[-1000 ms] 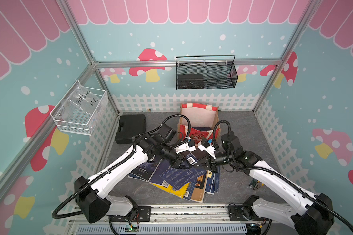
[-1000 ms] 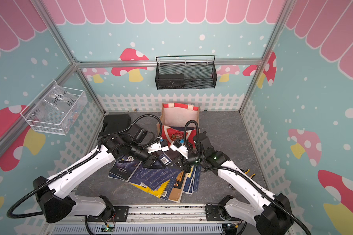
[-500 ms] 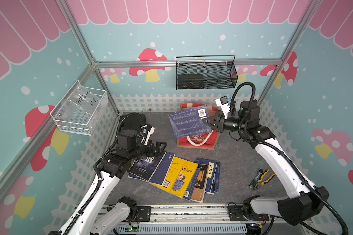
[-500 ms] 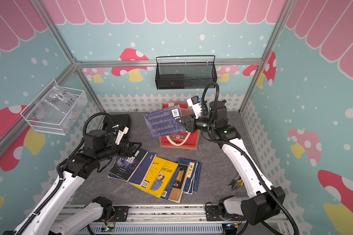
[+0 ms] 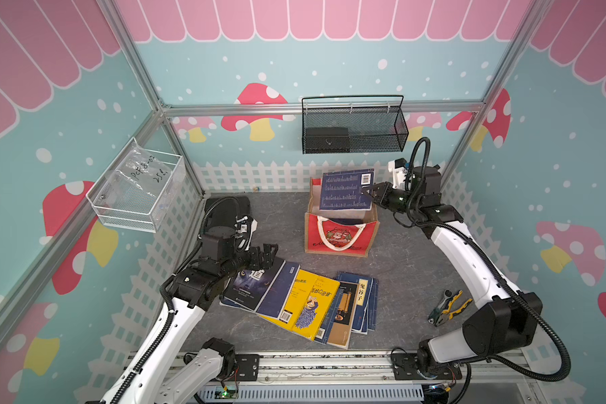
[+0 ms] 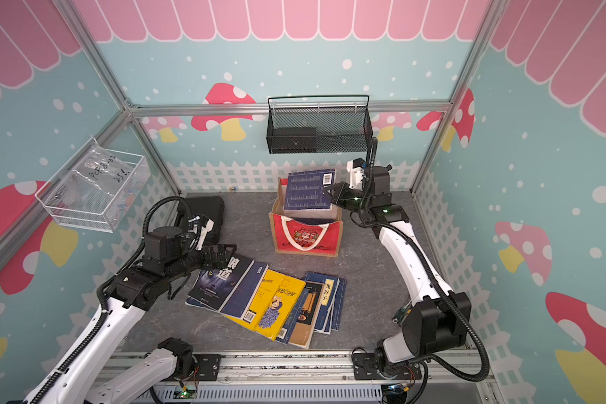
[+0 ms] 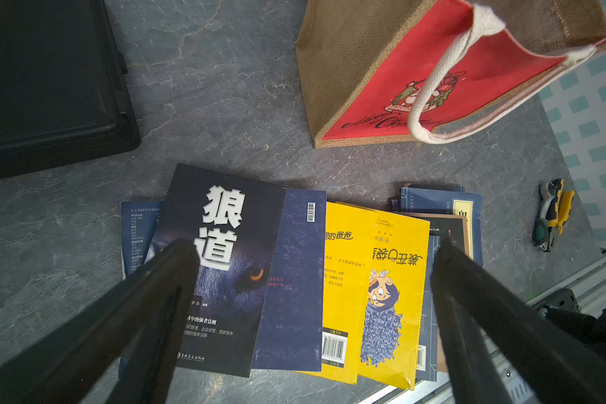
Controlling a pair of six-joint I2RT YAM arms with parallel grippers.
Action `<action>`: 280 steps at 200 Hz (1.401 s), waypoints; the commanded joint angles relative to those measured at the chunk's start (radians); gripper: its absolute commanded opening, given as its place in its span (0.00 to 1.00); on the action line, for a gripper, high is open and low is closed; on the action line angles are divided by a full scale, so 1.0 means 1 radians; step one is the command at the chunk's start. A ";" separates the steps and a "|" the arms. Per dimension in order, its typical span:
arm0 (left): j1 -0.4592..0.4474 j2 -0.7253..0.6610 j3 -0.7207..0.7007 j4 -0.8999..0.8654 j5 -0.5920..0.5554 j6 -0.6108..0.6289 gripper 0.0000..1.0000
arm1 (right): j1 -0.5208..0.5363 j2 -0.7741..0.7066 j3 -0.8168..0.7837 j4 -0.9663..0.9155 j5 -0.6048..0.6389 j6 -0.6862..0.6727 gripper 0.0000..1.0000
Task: Put the books into the canvas bag
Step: Place the book in the canvas bag.
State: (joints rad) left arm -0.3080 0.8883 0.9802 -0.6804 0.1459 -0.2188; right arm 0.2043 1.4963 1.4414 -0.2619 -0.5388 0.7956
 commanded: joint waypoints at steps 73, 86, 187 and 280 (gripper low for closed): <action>0.007 -0.005 -0.011 -0.017 -0.032 0.012 0.99 | 0.044 0.167 0.061 -0.057 0.053 0.001 0.00; 0.007 -0.003 -0.012 -0.017 -0.043 0.012 0.99 | 0.057 0.194 0.079 -0.065 0.055 -0.001 0.00; -0.006 -0.031 -0.021 -0.019 -0.143 0.013 0.99 | 0.121 0.393 0.275 -0.235 0.166 -0.061 0.33; -0.031 0.039 0.003 -0.032 -0.133 -0.030 0.99 | 0.202 0.306 0.323 -0.198 0.231 -0.340 0.83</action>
State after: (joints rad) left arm -0.3328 0.8890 0.9691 -0.6880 0.0109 -0.2180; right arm 0.3412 1.8591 1.7363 -0.4732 -0.3447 0.6277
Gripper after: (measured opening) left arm 0.989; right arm 0.752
